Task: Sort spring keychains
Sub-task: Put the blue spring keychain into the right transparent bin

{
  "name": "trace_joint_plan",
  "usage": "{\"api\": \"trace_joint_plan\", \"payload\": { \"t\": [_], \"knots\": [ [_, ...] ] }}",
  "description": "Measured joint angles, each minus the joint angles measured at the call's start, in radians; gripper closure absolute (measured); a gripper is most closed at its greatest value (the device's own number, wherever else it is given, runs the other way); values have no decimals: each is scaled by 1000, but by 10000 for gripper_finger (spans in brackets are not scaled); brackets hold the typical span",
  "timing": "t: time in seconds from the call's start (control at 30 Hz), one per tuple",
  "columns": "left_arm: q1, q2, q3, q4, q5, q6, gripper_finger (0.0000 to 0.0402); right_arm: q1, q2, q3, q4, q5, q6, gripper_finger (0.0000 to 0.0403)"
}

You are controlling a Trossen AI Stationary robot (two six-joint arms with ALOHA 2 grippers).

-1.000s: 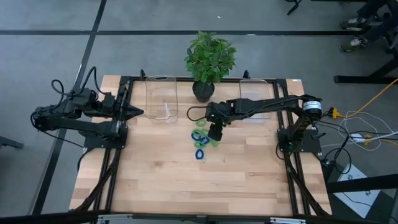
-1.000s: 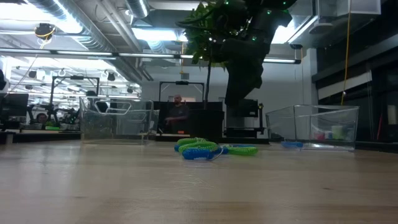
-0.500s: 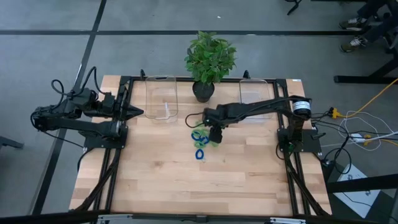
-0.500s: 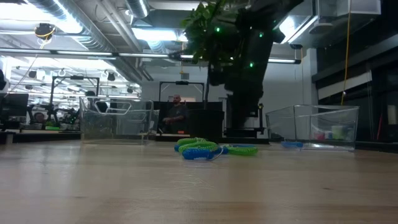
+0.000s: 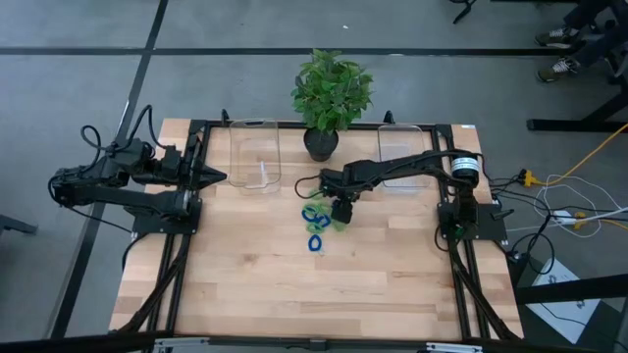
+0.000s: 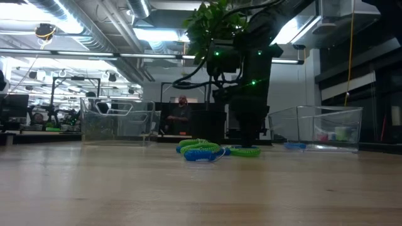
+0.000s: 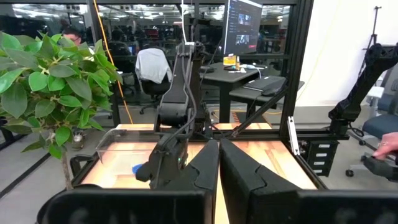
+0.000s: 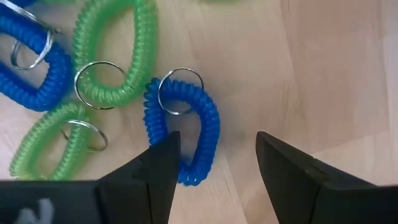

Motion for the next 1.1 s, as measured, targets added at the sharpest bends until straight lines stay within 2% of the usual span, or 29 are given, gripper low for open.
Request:
{"api": "trace_joint_plan", "payload": {
  "t": [0.13, 0.23, 0.6, 0.77, 1.1],
  "knots": [
    [0, 0, 0, 0, 0, 0, 390, -3, 0, 0, 1, 0, -3, 197],
    [0, 0, 0, 0, 0, 0, 393, -9, 0, 0, -3, -7, 10, 218],
    [0, 0, 0, 0, 0, 0, 391, -15, 0, 0, -4, -86, 43, 386],
    [0, 0, 0, 0, 0, 0, 393, -15, 0, 0, -4, -107, 53, 382],
    [0, 0, 0, 0, 0, 0, 393, -15, -3, 0, -37, -146, 61, 400]
  ]
}}
